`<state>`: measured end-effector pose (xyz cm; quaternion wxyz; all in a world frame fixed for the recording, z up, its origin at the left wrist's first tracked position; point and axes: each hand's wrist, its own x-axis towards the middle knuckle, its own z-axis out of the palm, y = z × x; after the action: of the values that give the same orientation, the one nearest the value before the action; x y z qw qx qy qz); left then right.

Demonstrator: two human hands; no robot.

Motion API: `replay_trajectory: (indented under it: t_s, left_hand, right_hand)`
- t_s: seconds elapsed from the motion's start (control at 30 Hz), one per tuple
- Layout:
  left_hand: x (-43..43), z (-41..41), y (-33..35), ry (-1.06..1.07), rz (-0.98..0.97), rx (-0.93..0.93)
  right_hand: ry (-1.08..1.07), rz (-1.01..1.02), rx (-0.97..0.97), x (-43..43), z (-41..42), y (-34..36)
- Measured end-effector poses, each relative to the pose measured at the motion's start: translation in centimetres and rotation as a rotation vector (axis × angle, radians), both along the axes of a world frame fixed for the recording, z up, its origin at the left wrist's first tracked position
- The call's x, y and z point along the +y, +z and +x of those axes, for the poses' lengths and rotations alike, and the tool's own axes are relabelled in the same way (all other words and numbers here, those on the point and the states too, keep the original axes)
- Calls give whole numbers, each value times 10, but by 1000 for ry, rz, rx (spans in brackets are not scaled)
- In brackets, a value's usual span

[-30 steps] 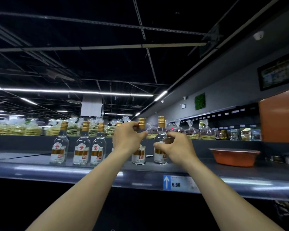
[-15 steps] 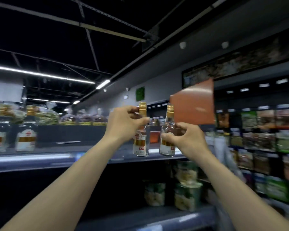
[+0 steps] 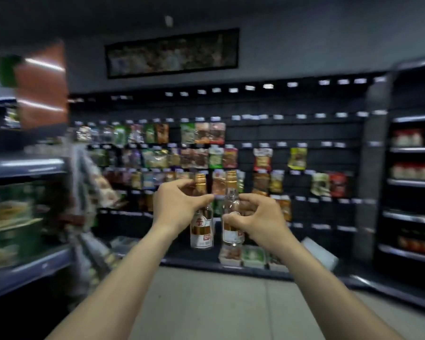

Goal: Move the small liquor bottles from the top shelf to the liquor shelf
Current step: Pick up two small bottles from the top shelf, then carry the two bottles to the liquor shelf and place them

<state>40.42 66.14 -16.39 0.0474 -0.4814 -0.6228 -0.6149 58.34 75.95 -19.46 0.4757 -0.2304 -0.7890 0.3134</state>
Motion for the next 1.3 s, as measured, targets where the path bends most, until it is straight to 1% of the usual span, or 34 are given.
replay_trajectory:
  t_s: [0.17, 0.27, 0.37, 0.5, 0.67, 0.8, 0.97, 1.1, 1.23, 1.3]
  left_hand:
    - [116, 106, -42, -221, -47, -27]
    - [195, 173, -70, -363, -119, -34]
    - [276, 239, -99, -483, -161, -55]
    - [388, 326, -131, -634, -202, -63]
    - [515, 431, -142, -762, -152, 9]
    - [600, 521, -142, -868, -159, 58]
    - [698, 635, -157, -947, -177, 135]
    - [784, 726, -173, -952, -169, 142]
    - [874, 813, -175, -950, -175, 155]
    - [919, 853, -171, -942, -179, 112]
  right_hand:
    - [-213, -137, 18, 78, 115, -48]
    - [-334, -162, 51, 129, 187, -78]
    - [-420, -163, 21, 186, 257, -103]
    - [-520, -216, 12, 273, 346, -125]
    - [-668, -273, -22, 374, 450, -136]
    - [-791, -307, -13, 441, 536, -142]
    - [-886, -319, 21, 525, 637, -159]
    - [-885, -312, 17, 603, 723, -172]
    - [-857, -310, 12, 691, 818, -170]
    - [-853, -333, 17, 735, 864, -165]
